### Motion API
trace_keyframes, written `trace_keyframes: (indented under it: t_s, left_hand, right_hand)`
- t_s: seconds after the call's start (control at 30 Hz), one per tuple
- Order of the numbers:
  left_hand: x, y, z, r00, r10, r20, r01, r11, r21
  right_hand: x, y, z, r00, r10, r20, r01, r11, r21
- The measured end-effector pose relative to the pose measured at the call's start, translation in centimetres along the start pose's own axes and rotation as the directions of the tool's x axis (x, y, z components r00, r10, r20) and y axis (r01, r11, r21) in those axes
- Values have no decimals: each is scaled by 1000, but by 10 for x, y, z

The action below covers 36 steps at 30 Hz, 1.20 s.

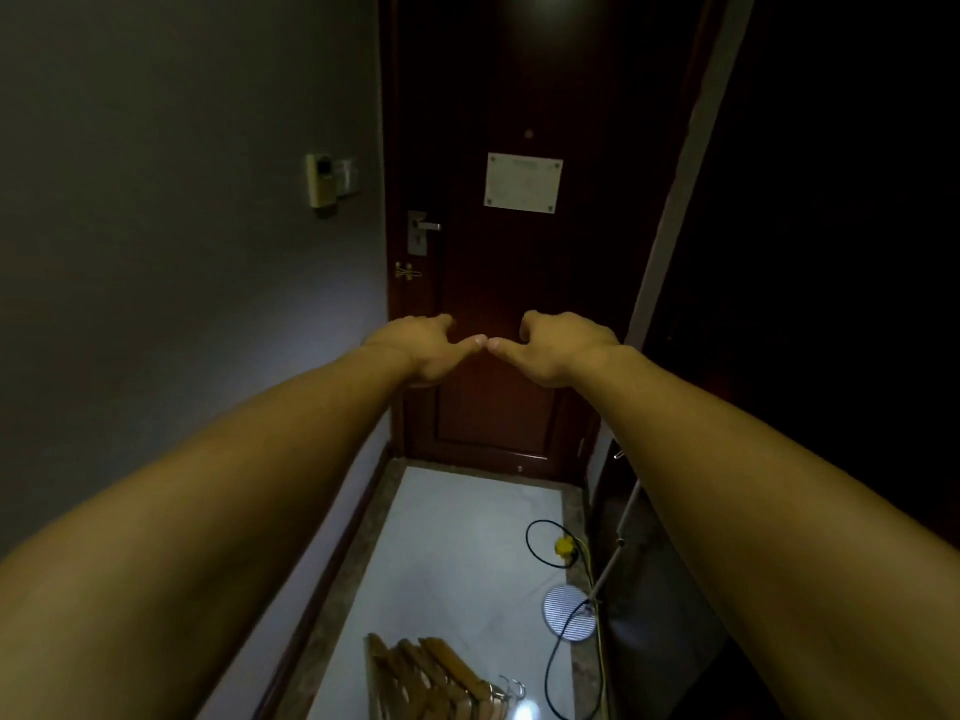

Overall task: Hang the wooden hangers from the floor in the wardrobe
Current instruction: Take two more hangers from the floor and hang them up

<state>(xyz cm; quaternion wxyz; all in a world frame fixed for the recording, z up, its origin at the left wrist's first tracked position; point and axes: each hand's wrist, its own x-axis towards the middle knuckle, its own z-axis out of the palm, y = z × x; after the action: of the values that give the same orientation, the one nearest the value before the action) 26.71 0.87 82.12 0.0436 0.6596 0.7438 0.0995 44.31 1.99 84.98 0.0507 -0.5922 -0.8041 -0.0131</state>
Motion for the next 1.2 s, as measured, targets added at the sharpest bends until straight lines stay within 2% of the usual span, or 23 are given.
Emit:
trace_keyframes:
  t_s: [0.33,0.6,0.93,1.2]
  left_hand:
    - [43,-107,-16,1000,2,-9,-2,1000,-23]
    - [60,-163,9,996,-24,91,25,1000,-11]
    - [83,-181,51,978,-39,206,43,999,-16]
    - [104,-178,94,936,-122,329,135,991,-15]
  right_hand:
    - [58,-96,7,1000,6,26,-5,999,-39]
    - [87,-128,49,994,38,104,-38,999,1]
    - [122,-138,106,969,2,249,-13,999,42]
    - [162,-121,163,934,-48,354,6,993,119]
